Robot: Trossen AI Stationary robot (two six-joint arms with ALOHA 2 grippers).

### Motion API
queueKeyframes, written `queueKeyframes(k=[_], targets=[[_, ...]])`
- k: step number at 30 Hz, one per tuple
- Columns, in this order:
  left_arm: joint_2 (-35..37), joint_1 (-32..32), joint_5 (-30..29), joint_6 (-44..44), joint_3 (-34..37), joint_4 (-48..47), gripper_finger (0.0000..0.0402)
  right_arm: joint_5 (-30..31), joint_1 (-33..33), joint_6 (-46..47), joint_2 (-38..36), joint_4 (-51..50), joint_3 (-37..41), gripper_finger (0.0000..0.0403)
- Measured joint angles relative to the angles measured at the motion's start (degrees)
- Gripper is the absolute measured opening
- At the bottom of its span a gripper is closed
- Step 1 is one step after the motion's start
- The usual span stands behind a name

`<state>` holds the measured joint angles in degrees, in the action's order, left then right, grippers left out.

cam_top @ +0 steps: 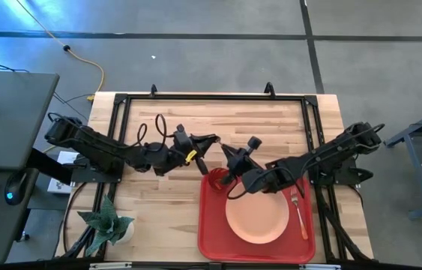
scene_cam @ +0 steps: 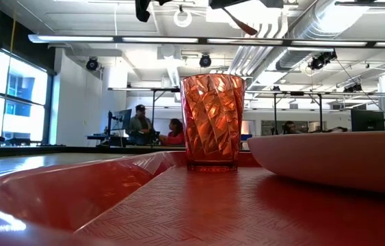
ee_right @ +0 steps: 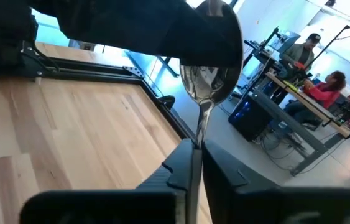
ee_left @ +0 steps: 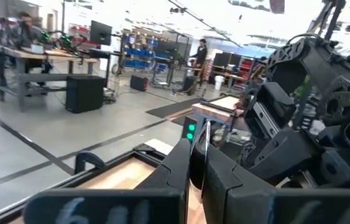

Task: Pick and place plate/cup/fork/spoon on tray
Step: Put the orange spoon on the orange serving tray to the right of the orange fork

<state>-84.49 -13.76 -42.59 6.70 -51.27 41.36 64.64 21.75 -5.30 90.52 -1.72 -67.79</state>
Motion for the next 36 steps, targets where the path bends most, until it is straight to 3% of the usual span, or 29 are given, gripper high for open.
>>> queueKeyframes(k=[4,7,11,16,22,26,32,36], targets=[[0.00,-0.05,0.20,-0.71,0.00,-1.84,0.0018,-0.37,0.13,2.92,0.00,-2.79,0.00,0.0014],[-0.11,-0.20,-3.37,-2.37,0.02,-3.18,0.0033,-0.76,0.65,6.55,-0.13,-5.55,0.00,0.0005],[-0.11,0.10,-5.03,-2.79,0.02,-4.63,0.0060,-6.15,0.72,17.02,-3.01,-12.43,0.00,0.0007],[-0.09,1.41,-4.03,-1.73,0.02,-4.07,0.0100,-8.99,0.01,31.84,-7.13,-27.99,0.00,0.0004],[-0.06,2.13,-3.75,-5.83,0.02,-5.35,0.0144,-16.52,0.99,56.05,-11.11,-52.66,0.48,0.0003],[-0.04,1.57,-3.65,-6.90,0.02,-8.35,0.0161,-20.45,6.38,78.47,-12.97,-65.47,6.31,0.0003],[-0.04,0.33,-0.78,-6.77,0.02,-15.04,0.0166,-33.27,19.18,109.64,-15.31,-67.96,19.86,0.0002],[-0.04,0.15,0.93,-5.49,0.04,-16.78,0.0164,-42.92,27.07,124.26,-13.84,-67.62,25.37,0.0002]])
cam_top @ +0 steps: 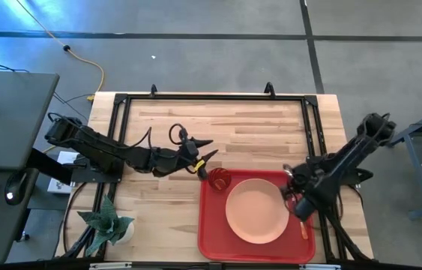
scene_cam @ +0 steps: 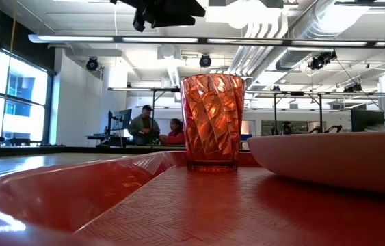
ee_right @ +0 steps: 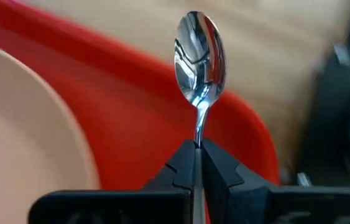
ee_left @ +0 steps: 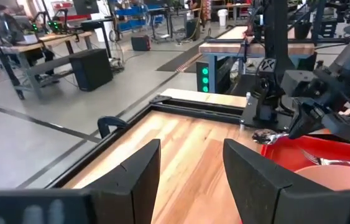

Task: Pick and place plate/cup/fork/spoon on tray
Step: Put the orange spoon on the orange serving tray to the right of the orange fork, then return to Home Position

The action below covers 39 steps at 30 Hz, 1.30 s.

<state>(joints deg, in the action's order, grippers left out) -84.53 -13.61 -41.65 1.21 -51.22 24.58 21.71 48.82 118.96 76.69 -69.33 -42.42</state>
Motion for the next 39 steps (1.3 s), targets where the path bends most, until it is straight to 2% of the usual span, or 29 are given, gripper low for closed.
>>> queueKeyframes(k=[3,5,10,13,18,26,30,35,39], targets=[[0.00,0.00,0.79,-0.36,0.00,0.05,0.0164,-5.93,4.98,7.23,1.68,1.19,1.69,0.0001],[0.00,0.22,0.95,-0.40,0.00,0.12,0.0164,-8.15,6.89,8.06,2.65,4.95,2.10,0.0001],[0.00,1.16,1.03,0.15,0.00,0.11,0.0164,-6.94,9.30,7.65,6.71,15.34,0.07,0.0001],[0.00,1.29,0.99,0.97,0.00,0.13,0.0164,-8.26,10.39,7.87,10.89,14.16,-3.49,0.0001],[0.00,1.27,1.02,1.24,0.00,1.10,0.0164,-10.26,10.02,7.88,15.98,6.79,-9.83,0.0001],[0.00,1.27,1.01,1.16,0.00,1.18,0.0164,-20.08,9.77,7.19,21.68,7.36,-12.95,0.0003],[0.00,1.27,1.01,1.14,0.00,1.17,0.0164,-23.52,9.83,7.11,23.93,6.52,-12.95,0.0030],[0.00,1.27,1.01,0.48,0.00,1.28,0.0164,-20.14,9.83,6.66,23.41,8.39,-13.00,0.0078],[0.00,1.27,0.99,-0.35,0.00,1.40,0.0164,-20.37,9.83,6.59,22.46,7.80,-13.02,0.0102]])
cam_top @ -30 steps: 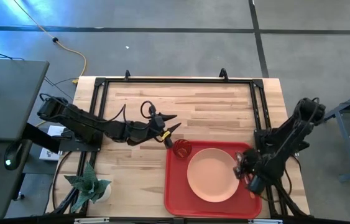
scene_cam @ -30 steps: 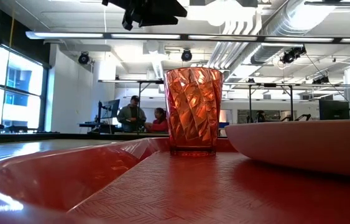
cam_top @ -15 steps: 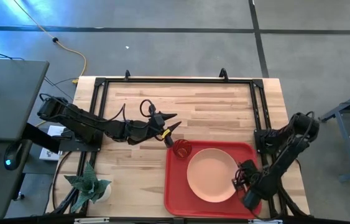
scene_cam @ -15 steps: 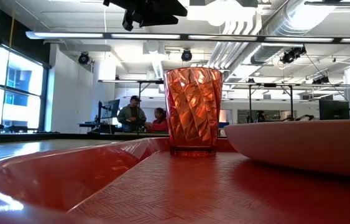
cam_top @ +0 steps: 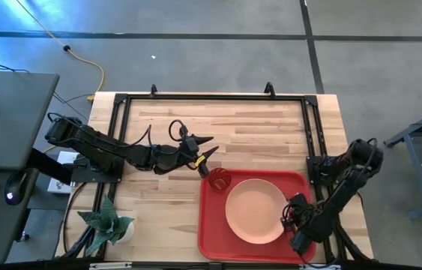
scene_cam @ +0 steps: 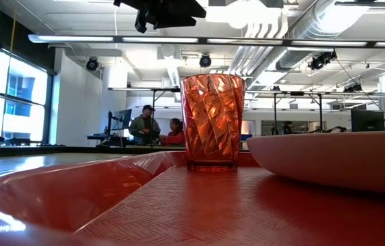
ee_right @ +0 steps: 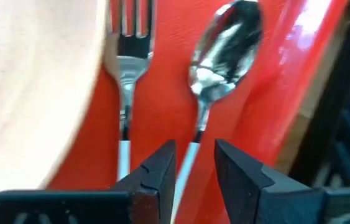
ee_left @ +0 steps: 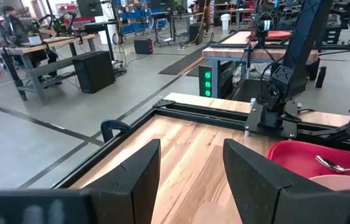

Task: Pick and place plate/cup/fork/spoon on tray
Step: Return to Home Position

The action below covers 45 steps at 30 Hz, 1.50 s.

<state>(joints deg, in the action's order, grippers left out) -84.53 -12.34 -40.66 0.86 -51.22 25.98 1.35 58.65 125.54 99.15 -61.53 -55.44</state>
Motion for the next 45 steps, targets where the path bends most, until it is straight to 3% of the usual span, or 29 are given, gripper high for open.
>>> queueKeyframes(k=[5,8,13,17,20,26,31,34,36,39,42,45], targets=[[0.00,-0.08,0.00,-1.48,0.00,-0.31,0.0164,1.30,0.02,0.01,-1.64,-2.80,0.00,0.0107],[0.00,-0.98,0.14,-1.59,0.00,0.83,0.0164,8.04,0.21,-1.30,-3.17,-4.45,-0.65,0.0107],[0.04,-2.08,6.02,-5.85,2.32,10.23,0.0160,30.29,2.68,-5.95,-5.27,-13.36,-2.90,0.0106],[0.41,-1.65,9.44,-9.94,6.01,17.76,0.0147,54.42,4.05,-15.86,-8.69,-13.69,-1.21,0.0085],[0.50,-1.15,9.96,-12.58,7.43,21.32,0.0137,63.17,1.34,-17.85,-13.32,-14.24,1.10,0.0058],[0.50,-1.43,9.90,-19.72,7.48,22.71,0.0125,65.99,-8.51,-31.44,-24.58,-7.49,7.34,0.0004],[0.48,-1.07,10.56,-18.38,7.48,22.77,0.0124,66.19,-17.05,-56.16,-35.39,14.44,14.40,0.0002],[0.48,2.23,16.61,-13.77,7.45,21.56,0.0121,58.44,-23.00,-80.07,-40.51,38.99,20.46,0.0001],[0.18,4.42,21.78,-10.28,7.45,20.87,0.0116,49.06,-26.93,-95.66,-42.47,57.21,24.76,0.0000],[-0.74,6.42,27.79,-6.45,7.45,20.83,0.0108,36.65,-31.96,-111.84,-43.31,78.94,29.49,0.0000],[-2.68,7.02,30.95,-5.99,7.44,23.54,0.0098,27.87,-35.26,-122.14,-43.34,90.52,31.25,0.0000],[-4.14,6.67,31.38,-6.07,8.61,28.81,0.0088,23.76,-37.69,-127.05,-44.01,93.61,30.97,0.0000]])
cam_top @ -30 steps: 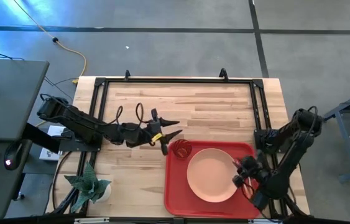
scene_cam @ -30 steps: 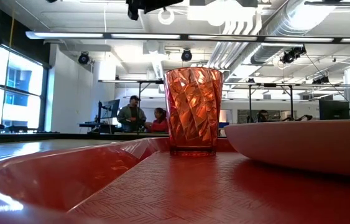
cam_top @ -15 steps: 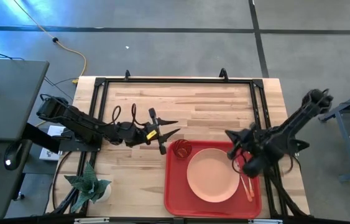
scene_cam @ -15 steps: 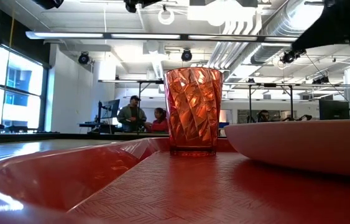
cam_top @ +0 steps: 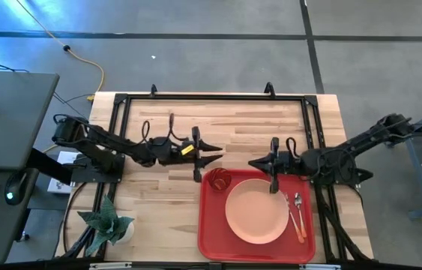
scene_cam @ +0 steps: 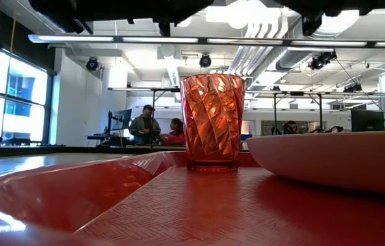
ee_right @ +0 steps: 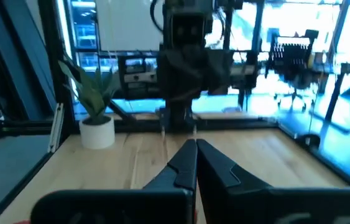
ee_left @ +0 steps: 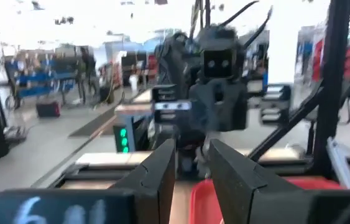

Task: Pick and place plate/cup/fork/spoon on tray
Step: Return to Home Position

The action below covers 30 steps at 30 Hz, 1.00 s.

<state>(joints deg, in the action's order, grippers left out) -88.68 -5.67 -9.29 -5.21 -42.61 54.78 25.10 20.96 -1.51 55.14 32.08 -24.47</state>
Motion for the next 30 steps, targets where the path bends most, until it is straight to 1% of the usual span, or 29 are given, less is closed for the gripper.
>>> queueKeyframes(k=[4,7,13,16,20,23,25,27,30], targets=[[0.45,1.14,0.06,0.28,4.62,6.87,0.0072,-4.75,-3.28,-3.36,-3.72,-0.52,-0.09,0.0000],[4.08,2.61,-0.26,0.53,8.49,9.94,0.0061,-6.69,-5.52,-3.43,-7.35,-3.73,-0.09,0.0000],[14.83,3.46,-0.25,0.49,17.08,10.30,0.0046,-7.18,-7.64,-1.47,-16.09,-14.12,-0.07,0.0000],[19.62,2.90,-0.26,-0.02,21.62,14.22,0.0044,-7.19,-7.48,-1.34,-20.41,-18.16,-0.07,0.0000],[23.78,2.49,-0.70,-0.46,27.55,18.70,0.0044,-7.14,-7.02,-0.26,-25.30,-23.97,-0.07,0.0000],[26.08,2.41,-4.34,-1.42,31.18,18.97,0.0044,-6.89,-7.01,-1.12,-28.83,-28.35,-0.07,0.0000],[28.17,2.16,-8.76,-1.45,32.98,19.02,0.0044,-4.98,-7.16,-3.45,-32.02,-29.81,-0.07,0.0000],[30.82,2.16,-11.25,-1.48,34.28,19.05,0.0044,-2.69,-7.76,-4.28,-36.03,-31.79,-0.31,0.0000],[35.45,2.16,-9.95,-1.47,35.43,18.77,0.0044,-3.39,-8.70,-3.45,-42.88,-36.13,-1.12,0.0000]])
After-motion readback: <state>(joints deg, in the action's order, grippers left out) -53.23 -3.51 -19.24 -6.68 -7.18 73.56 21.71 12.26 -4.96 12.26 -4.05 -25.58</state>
